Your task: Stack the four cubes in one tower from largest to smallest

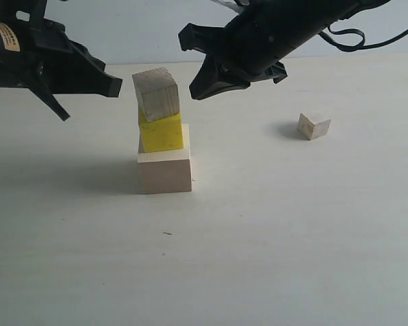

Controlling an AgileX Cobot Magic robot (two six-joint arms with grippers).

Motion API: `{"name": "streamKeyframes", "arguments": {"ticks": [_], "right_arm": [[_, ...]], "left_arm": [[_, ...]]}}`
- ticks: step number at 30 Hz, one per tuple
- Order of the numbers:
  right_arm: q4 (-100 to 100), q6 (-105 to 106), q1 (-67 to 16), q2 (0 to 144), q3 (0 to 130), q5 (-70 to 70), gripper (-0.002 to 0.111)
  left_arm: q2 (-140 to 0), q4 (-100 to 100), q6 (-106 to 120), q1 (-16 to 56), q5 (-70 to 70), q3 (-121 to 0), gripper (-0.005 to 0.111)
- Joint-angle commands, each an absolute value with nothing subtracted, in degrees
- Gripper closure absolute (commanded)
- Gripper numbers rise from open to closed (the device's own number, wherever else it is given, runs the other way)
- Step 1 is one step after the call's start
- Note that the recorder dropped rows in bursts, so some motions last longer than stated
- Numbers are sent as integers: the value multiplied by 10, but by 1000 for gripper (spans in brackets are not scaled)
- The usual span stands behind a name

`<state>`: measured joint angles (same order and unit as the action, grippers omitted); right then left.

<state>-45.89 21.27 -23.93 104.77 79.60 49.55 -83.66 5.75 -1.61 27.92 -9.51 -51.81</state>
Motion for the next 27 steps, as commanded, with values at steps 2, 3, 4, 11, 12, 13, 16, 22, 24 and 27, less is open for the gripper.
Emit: {"name": "streamKeyframes", "arguments": {"ticks": [2, 3, 4, 11, 12, 13, 16, 22, 24, 27], "right_arm": [[-465, 228, -240, 1047, 798, 499, 108], [-465, 229, -240, 1047, 798, 499, 108], [-465, 229, -240, 1047, 798, 501, 108], [-465, 242, -240, 1047, 798, 501, 108], [-464, 241, -240, 1047, 798, 501, 108], [-463, 242, -240, 1047, 798, 501, 108], [-461, 245, -240, 1047, 798, 500, 108], [-459, 255, -240, 1047, 798, 500, 108], [-458, 255, -240, 1047, 798, 502, 108], [-450, 255, -240, 1048, 798, 500, 108]], "left_arm": [[-837, 53, 5, 279, -131, -522, 107], [-837, 53, 5, 279, -131, -522, 107], [-837, 53, 5, 279, -131, -522, 107], [-837, 53, 44, 279, -123, -522, 107], [-837, 53, 58, 279, -122, -522, 107], [-837, 53, 72, 279, -121, -522, 107], [-837, 53, 110, 279, -117, -522, 107], [-837, 53, 136, 279, -106, -522, 107], [-837, 53, 140, 279, -104, -522, 107], [-837, 53, 145, 279, -102, -522, 107]]}}
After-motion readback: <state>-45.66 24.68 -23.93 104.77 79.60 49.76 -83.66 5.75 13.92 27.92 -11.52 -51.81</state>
